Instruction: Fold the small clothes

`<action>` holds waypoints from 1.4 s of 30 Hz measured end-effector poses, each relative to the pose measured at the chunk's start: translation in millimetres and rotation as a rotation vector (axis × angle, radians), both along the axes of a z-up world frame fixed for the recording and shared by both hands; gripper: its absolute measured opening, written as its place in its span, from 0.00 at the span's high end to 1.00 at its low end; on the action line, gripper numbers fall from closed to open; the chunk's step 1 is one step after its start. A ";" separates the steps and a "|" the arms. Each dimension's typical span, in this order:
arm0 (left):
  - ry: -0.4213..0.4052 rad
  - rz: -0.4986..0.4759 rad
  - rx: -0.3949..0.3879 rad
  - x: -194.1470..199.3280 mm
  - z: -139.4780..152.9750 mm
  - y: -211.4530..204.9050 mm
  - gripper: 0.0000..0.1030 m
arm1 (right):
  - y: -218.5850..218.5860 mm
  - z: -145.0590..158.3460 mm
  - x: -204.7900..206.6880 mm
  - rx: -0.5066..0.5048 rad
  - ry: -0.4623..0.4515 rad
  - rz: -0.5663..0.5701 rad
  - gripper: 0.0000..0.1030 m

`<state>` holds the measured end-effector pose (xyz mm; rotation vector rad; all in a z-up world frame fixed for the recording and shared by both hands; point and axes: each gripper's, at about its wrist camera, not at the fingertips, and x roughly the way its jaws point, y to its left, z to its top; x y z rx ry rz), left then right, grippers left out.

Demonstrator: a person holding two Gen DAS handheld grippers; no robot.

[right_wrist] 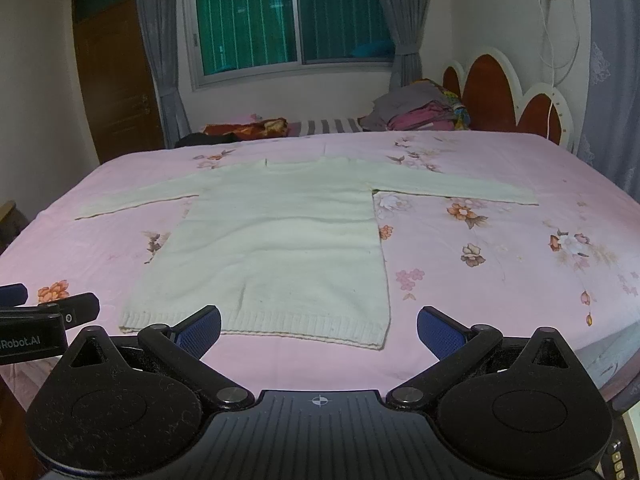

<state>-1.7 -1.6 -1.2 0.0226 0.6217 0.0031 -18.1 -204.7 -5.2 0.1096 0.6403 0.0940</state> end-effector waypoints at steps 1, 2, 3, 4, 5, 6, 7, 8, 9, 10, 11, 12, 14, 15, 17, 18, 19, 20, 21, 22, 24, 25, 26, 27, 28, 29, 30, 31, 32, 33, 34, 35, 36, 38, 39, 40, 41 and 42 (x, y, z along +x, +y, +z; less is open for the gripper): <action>0.000 0.001 0.001 0.2 -0.1 0.5 0.00 | 0.3 -0.1 -0.3 -0.001 -0.001 0.000 0.00; 0.000 0.000 0.000 0.3 -0.3 0.5 0.00 | 0.7 0.4 0.4 -0.002 -0.001 0.002 0.00; 0.000 0.001 0.001 0.3 -0.2 0.4 0.00 | 1.4 0.6 0.4 -0.003 -0.002 0.004 0.00; -0.001 0.003 0.002 0.4 -0.2 0.4 0.00 | 2.0 0.6 0.5 -0.003 -0.002 0.005 0.00; 0.000 0.003 0.002 0.5 -0.3 0.6 0.00 | 2.2 0.7 0.7 -0.004 -0.002 0.006 0.00; 0.000 0.002 0.001 0.4 -0.5 0.7 0.00 | 2.1 0.7 0.9 -0.004 -0.002 0.007 0.00; -0.001 0.003 0.002 0.4 -0.5 0.5 0.00 | 1.5 0.8 0.9 -0.003 -0.001 0.009 0.00; -0.001 0.003 0.002 0.4 -0.5 0.8 0.00 | 1.4 0.7 1.0 -0.003 -0.001 0.009 0.00; -0.001 0.004 0.001 0.4 -0.7 0.9 0.00 | 1.4 0.7 1.0 -0.003 -0.001 0.008 0.00; 0.000 0.004 0.000 0.5 -1.0 0.8 0.00 | 1.4 0.7 1.0 -0.003 -0.001 0.009 0.00; 0.000 0.004 -0.001 0.5 -0.7 1.5 0.00 | 1.4 0.7 1.0 -0.003 0.000 0.009 0.00; 0.001 0.003 0.000 0.5 -0.7 1.7 0.00 | 1.4 0.6 1.0 -0.003 -0.001 0.010 0.00; -0.001 0.004 0.000 0.4 -0.7 2.6 0.00 | 1.6 0.7 1.7 -0.005 0.001 0.009 0.00; -0.001 0.003 0.000 0.4 -0.8 2.4 0.00 | 1.8 0.7 2.0 -0.004 0.001 0.010 0.00; -0.002 0.005 0.001 -0.2 -0.7 2.9 0.00 | 2.2 0.5 1.4 -0.006 0.000 0.011 0.00; -0.001 0.003 -0.001 0.2 -0.5 3.0 0.00 | 2.1 0.3 1.7 -0.006 0.000 0.011 0.00; 0.000 0.004 -0.001 0.1 -0.7 2.8 0.00 | 2.6 0.8 2.1 -0.005 0.000 0.011 0.00; -0.001 0.004 0.000 0.1 -0.7 2.5 0.00 | 2.5 0.9 2.0 -0.005 -0.001 0.012 0.00; 0.000 0.004 0.001 -0.3 -0.9 2.2 0.00 | 2.4 1.0 2.0 -0.005 -0.001 0.012 0.00; 0.000 0.003 0.002 -0.3 -0.7 2.2 0.00 | 2.3 1.0 2.0 -0.004 -0.001 0.012 0.00; -0.001 0.004 0.000 -0.2 -0.6 2.3 0.00 | 2.5 1.1 2.1 -0.004 -0.001 0.012 0.00; -0.002 0.004 0.000 -0.4 -0.6 2.0 0.00 | 2.5 1.1 2.1 -0.005 -0.001 0.012 0.00; -0.002 0.003 0.000 -0.3 -0.6 1.9 0.00 | 2.5 1.1 2.1 -0.005 -0.001 0.012 0.00; -0.001 0.003 0.001 -0.2 -1.0 1.7 0.00 | 2.4 1.1 2.0 -0.005 -0.001 0.012 0.00; 0.000 0.003 0.000 0.0 -1.5 1.8 0.00 | 2.4 1.1 2.0 -0.005 -0.001 0.013 0.00; 0.001 0.004 0.000 0.2 -1.5 2.6 0.00 | 2.5 1.3 2.2 -0.005 -0.001 0.013 0.00; 0.002 0.003 0.000 0.4 -1.6 2.6 0.00 | 2.4 1.3 2.2 -0.005 -0.001 0.012 0.00; 0.003 0.003 0.000 0.3 -2.1 2.5 0.00 | 2.4 1.2 2.2 -0.003 0.000 0.012 0.00; 0.003 0.004 0.000 0.4 -1.9 2.1 0.00 | 2.1 1.2 2.4 -0.003 0.000 0.012 0.00; 0.004 0.004 -0.001 0.3 -1.6 2.1 0.00 | 1.8 1.3 2.3 -0.003 0.001 0.010 0.00; 0.005 0.004 -0.002 0.5 -1.6 1.8 0.00 | 1.5 1.1 2.6 -0.003 0.002 0.010 0.00; 0.005 0.004 -0.002 0.5 -1.7 1.6 0.00 | 0.9 1.0 2.8 -0.003 0.003 0.010 0.00; 0.005 0.005 -0.002 0.3 -1.8 1.3 0.00 | 0.4 0.9 2.8 -0.003 0.003 0.009 0.00; 0.007 0.004 -0.001 0.5 -2.5 1.1 0.00 | -0.5 0.4 3.3 -0.003 0.005 0.008 0.00; 0.008 0.005 0.000 1.0 -3.0 0.9 0.00 | -0.8 0.2 4.0 -0.003 0.005 0.008 0.00; 0.009 0.005 0.000 2.1 -3.2 1.2 0.00 | -2.2 -0.4 4.5 -0.004 0.005 0.008 0.00; 0.009 0.004 0.001 3.4 -3.5 1.3 0.00 | -2.2 -0.6 5.8 -0.004 0.006 0.007 0.00; 0.008 0.004 0.004 5.2 -3.4 1.2 0.00 | -2.6 -1.3 6.9 -0.003 0.007 0.007 0.00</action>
